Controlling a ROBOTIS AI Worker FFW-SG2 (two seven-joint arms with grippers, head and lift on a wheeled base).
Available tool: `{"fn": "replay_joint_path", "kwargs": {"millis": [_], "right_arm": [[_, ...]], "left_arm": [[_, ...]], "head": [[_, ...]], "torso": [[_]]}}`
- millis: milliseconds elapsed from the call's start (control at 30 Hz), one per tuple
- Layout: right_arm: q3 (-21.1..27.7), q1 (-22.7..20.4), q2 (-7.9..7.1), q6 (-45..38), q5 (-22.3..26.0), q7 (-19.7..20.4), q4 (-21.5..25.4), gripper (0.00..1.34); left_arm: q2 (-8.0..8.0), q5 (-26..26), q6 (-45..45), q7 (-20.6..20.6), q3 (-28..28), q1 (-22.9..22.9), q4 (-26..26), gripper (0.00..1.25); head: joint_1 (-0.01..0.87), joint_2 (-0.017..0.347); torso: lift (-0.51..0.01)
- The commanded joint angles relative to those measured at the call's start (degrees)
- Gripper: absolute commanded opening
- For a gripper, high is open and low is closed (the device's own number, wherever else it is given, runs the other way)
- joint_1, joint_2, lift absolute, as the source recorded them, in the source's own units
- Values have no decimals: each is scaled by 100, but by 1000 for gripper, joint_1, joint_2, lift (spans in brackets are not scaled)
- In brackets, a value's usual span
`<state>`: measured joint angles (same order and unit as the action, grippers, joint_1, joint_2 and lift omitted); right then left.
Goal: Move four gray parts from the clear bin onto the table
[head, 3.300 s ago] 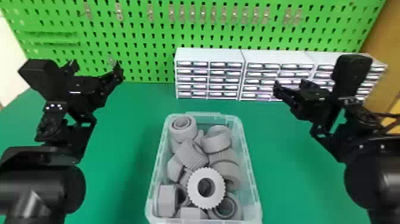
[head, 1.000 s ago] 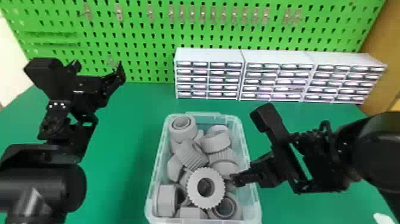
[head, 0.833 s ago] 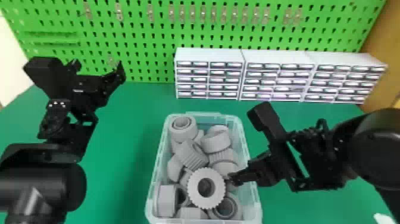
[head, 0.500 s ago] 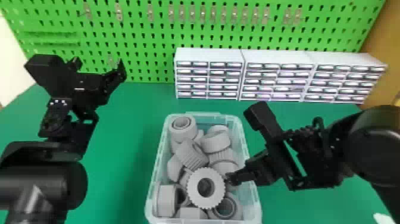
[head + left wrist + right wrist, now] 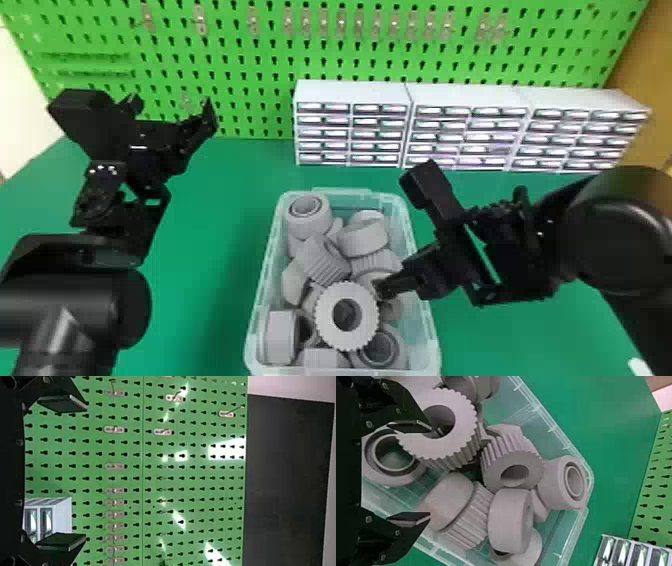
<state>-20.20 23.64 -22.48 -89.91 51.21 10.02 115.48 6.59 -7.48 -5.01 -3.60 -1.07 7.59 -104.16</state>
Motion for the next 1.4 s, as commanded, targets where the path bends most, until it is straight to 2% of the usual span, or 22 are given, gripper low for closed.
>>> {"fn": "replay_joint_path", "kwargs": {"millis": [0,200,433,800,1167,1367], "right_arm": [[-72,150,165,-17,-155,0,-210,858],[-142,290,341,-17,-190,0,-544,858],[-344,501,429,-17,-102,0,-1036,858],[-757,783,376,-17,240,0,-1590,856],[-1091,985,350,-17,276,0,-1818,854],[-1293,1125,403,-17,240,0,-1967,854]], "left_arm": [[0,-17,0,0,19,23,19,1112],[0,-35,0,0,19,23,37,1112],[9,-52,0,-9,19,49,72,1112],[9,-52,0,-53,-16,76,81,1112],[9,-61,0,-88,-25,102,81,1112],[9,-61,0,-97,-7,111,81,1112]], "head": [[678,34],[678,34],[678,34],[678,34],[678,34],[678,34]], "torso": [[-50],[-50],[-50],[-50],[-50],[-50]]}}
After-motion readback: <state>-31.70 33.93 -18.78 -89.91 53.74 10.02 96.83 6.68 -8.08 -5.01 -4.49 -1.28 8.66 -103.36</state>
